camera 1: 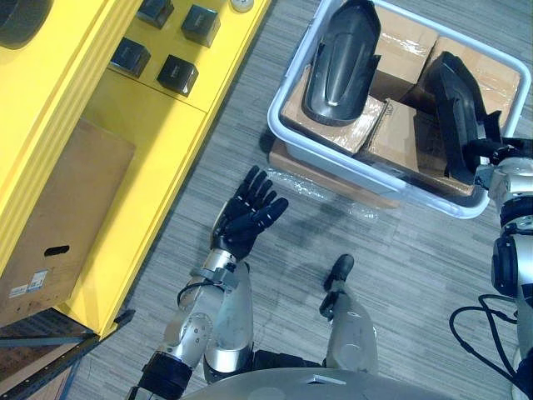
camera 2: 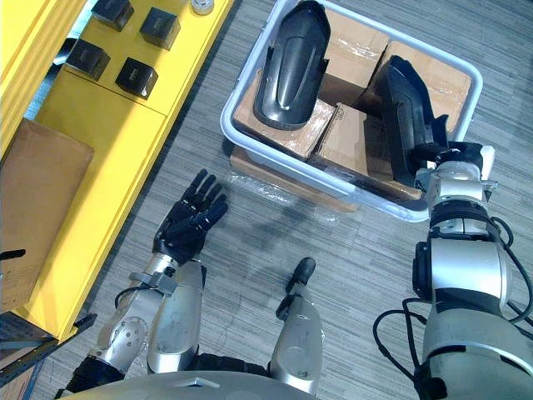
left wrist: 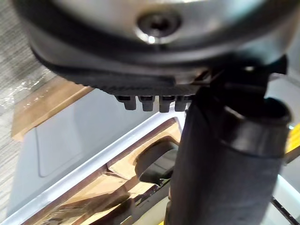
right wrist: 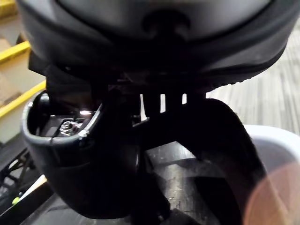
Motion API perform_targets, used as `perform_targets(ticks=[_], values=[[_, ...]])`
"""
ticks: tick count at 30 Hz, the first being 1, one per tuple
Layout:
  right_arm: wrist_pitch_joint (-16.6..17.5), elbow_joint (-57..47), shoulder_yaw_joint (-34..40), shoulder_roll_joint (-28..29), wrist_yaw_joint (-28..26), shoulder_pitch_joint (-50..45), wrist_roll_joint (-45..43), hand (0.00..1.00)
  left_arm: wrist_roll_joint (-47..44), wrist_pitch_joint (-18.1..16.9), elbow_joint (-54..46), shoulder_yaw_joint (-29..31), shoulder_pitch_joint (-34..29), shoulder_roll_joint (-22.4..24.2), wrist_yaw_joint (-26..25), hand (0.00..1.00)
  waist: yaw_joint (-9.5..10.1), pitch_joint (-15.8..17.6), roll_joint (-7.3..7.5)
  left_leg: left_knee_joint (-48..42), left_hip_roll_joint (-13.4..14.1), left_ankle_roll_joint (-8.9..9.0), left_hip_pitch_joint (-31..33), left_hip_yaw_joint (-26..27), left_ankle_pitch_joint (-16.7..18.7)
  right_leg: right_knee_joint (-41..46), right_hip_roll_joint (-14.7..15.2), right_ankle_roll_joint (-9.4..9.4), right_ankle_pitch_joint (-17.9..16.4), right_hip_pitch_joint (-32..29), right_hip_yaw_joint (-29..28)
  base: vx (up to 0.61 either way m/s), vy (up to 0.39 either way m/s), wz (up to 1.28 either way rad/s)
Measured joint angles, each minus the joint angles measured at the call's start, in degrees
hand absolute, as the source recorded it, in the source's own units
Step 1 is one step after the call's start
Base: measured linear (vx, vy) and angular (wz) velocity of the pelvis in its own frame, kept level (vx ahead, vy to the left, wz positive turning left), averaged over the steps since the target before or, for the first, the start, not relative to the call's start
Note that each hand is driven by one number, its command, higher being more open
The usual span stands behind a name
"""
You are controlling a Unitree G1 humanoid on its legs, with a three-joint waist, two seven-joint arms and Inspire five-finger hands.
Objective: Walk over and take three plastic housings, then place them on the shelf
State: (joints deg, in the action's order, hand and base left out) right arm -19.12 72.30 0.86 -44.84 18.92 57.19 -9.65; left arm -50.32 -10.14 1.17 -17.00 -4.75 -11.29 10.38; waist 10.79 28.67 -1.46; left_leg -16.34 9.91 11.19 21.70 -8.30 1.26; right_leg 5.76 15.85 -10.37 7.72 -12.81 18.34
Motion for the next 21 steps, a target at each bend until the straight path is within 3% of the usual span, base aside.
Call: perform_targets(ticks=[7,13,16,17,21], values=[[-0.5,-1.7,3.9,0.0,4.8,-2.9,0.5,0.00,3.1,-1.1,-8.1,7.8,-2.6,-1.8,-1.8,1.00,-0.46,0.2,0.56,3.6,1.1,0.27,-5.2,1.3,-1.0,-1.2,-0.9,0.12,-0.1,3.4,-0.4,0.03,-0.018,-0.06],[1.9,-25.1,6.2,0.0,9.3,-12.1,5.9,0.00,7.9,-0.6,-15.4,13.8,-3.6,-3.8,-2.7,1.00,-1.57,-0.4,2.22,7.2,1.6,0.34,-11.5,2.9,-1.3,-3.6,-1.3,0.12,-0.1,8.4,-0.4,0.05,-0.008,-0.05],[4.9,-35.4,7.2,0.6,11.2,-16.5,13.4,0.00,2.1,4.6,-17.5,15.1,-4.1,-2.6,0.7,1.00,-1.68,-3.1,3.15,10.2,1.8,0.53,-14.3,3.8,-2.0,-4.2,-1.3,0.09,-0.2,9.7,-0.4,0.10,-0.015,-0.10],[6.9,-40.7,7.2,2.3,11.8,-19.5,18.4,0.00,-1.5,8.4,-17.6,14.6,-4.2,-1.6,2.5,1.00,-1.68,-7.2,4.11,12.0,1.9,0.64,-15.7,4.9,-2.1,-5.3,-1.3,0.07,-0.1,10.2,-0.4,0.14,-0.010,-0.15],[12.2,-47.5,6.8,6.2,12.9,-24.1,26.2,0.00,-8.0,15.1,-17.5,12.1,-3.9,0.0,2.8,1.00,-2.05,-12.3,5.37,15.0,2.2,0.83,-19.5,6.1,-2.3,-6.2,-1.5,0.06,-0.1,12.5,0.3,0.12,-0.003,-0.09]])
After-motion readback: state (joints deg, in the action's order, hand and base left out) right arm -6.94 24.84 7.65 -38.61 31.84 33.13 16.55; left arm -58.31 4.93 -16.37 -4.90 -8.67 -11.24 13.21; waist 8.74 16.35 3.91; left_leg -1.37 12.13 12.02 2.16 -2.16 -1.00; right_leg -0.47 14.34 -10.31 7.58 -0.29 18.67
